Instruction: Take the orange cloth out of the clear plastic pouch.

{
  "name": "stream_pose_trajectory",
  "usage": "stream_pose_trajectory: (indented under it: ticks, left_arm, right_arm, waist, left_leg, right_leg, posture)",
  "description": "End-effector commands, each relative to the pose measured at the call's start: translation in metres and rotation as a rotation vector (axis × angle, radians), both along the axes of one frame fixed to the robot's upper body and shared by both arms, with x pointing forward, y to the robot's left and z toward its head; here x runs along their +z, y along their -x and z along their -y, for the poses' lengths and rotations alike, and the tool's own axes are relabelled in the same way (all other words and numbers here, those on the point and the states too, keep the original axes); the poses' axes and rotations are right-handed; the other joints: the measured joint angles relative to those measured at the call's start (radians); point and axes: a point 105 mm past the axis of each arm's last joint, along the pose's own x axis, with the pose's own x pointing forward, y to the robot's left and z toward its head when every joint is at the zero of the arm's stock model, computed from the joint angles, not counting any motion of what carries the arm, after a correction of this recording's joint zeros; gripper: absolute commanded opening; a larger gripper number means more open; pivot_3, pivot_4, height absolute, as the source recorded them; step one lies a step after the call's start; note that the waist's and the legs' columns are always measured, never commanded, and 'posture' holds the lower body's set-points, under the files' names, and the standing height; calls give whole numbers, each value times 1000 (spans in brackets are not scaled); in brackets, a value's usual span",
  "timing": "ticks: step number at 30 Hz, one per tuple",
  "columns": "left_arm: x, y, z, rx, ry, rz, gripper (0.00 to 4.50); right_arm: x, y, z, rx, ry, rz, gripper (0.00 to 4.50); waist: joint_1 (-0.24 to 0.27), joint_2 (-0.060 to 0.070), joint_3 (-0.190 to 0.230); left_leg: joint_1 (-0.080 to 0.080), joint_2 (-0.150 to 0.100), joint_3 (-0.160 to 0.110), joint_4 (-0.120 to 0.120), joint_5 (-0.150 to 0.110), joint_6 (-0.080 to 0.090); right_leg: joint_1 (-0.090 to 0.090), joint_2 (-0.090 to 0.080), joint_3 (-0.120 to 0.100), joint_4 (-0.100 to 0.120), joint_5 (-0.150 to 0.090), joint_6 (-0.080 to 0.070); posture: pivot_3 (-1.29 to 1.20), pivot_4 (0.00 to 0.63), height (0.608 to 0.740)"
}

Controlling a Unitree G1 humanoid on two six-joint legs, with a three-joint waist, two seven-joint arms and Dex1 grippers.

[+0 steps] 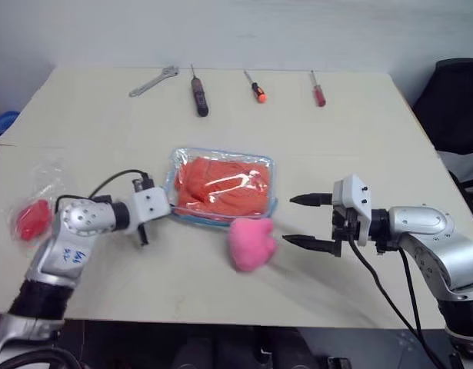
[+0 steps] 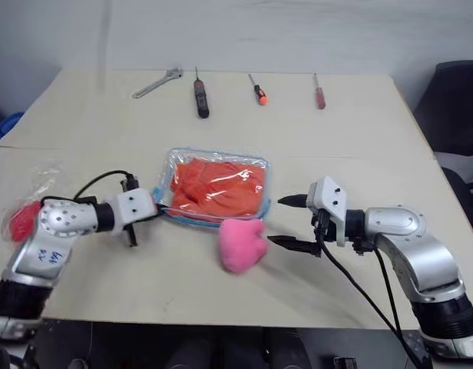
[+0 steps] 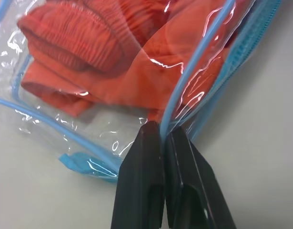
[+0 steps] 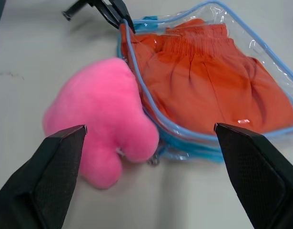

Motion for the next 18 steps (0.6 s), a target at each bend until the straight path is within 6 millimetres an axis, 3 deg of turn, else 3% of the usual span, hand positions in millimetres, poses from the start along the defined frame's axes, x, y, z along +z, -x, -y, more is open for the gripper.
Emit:
stream_pose_trajectory:
  ticks: [1,9,12,18]
  left_arm:
    - [10,3,19,-15,-23,72,14]
    - [2,-10,1,80,-104,115,14]
    - [0,-18,-2,139,-79,122,680]
    - [-3,-34,12,249,33,106,2358]
  right_arm:
    - [1,-2,4,8,28,37,4500]
    - [1,-7,7,12,38,47,4500]
    - [1,-10,9,0,42,55,4500]
    - [1,-11,9,-7,43,61,4500]
  waist:
    - [1,0,0]
    - [-8,0,0]
    - [-5,0,0]
    - [5,0,0]
  left_leg:
    - [0,0,0,0,1,1]
    - [2,0,1,-2,2,0]
    - [2,0,1,-2,2,0]
    - [1,-1,1,-2,2,0]
  right_leg:
    - [0,0,0,-1,1,1]
    - [0,1,2,-1,2,0]
    - [0,1,2,-1,2,0]
    - [1,0,2,-2,2,1]
  posture:
    - [0,150,740]
    - [0,150,740]
    - [0,150,740]
    - [0,150,740]
